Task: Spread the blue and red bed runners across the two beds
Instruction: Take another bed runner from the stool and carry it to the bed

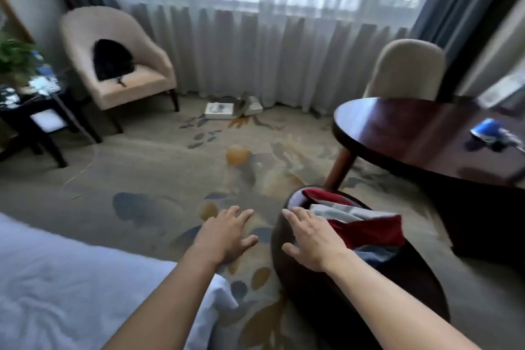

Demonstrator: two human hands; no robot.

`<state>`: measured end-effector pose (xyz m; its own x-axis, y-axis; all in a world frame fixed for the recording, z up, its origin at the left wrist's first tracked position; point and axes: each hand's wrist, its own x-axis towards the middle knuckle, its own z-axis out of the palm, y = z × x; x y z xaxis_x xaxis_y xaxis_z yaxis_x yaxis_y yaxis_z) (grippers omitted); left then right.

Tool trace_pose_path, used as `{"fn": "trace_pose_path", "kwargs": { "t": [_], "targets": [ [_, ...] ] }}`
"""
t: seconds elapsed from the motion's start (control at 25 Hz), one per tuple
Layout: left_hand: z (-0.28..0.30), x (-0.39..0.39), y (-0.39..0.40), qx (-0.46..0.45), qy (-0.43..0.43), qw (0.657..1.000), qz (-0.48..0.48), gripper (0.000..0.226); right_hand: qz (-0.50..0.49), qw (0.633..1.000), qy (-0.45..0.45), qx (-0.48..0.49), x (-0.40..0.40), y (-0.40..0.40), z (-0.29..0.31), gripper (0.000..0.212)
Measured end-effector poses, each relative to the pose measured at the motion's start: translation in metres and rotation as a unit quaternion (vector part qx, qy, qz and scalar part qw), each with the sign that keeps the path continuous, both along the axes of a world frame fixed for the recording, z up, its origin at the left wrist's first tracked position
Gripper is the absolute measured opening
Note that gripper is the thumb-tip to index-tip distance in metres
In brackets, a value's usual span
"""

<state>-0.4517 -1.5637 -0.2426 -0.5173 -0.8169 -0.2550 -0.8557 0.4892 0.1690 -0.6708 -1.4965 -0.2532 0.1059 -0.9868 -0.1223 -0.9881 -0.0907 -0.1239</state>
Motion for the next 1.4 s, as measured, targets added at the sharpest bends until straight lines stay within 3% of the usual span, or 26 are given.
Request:
{"fn": "trace_pose_path", "kwargs": {
  "t": [0.32, 0.6, 0.88, 1.2, 1.4],
  "targets": [
    [-0.02, -0.233, -0.018, -0.017, -0.024, 0.98, -0.197, 0.07, -0.169, 0.985, 0.004, 0.037, -0.193, 0.046, -0.031, 0.091],
    [-0.082, -0.361, -0.09, 0.019, -0.044, 0.97, -0.239, 0.077, -0.227, 0.969, 0.019, 0.092, -0.303, -0.003, -0.073, 0.098],
    [-0.162, -0.425, -0.149, 0.065, -0.071, 0.963, -0.251, 0.076, -0.195, 0.968, 0.043, 0.156, -0.364, -0.074, -0.156, 0.102],
    [-0.275, -0.47, -0.223, 0.057, -0.131, 0.961, -0.238, 0.07, -0.142, 0.972, 0.062, 0.179, -0.426, -0.163, -0.271, 0.108],
    [-0.353, -0.496, -0.253, 0.016, -0.144, 0.959, -0.244, 0.06, -0.158, 0.963, 0.055, 0.213, -0.459, -0.191, -0.341, 0.109]
  ]
}}
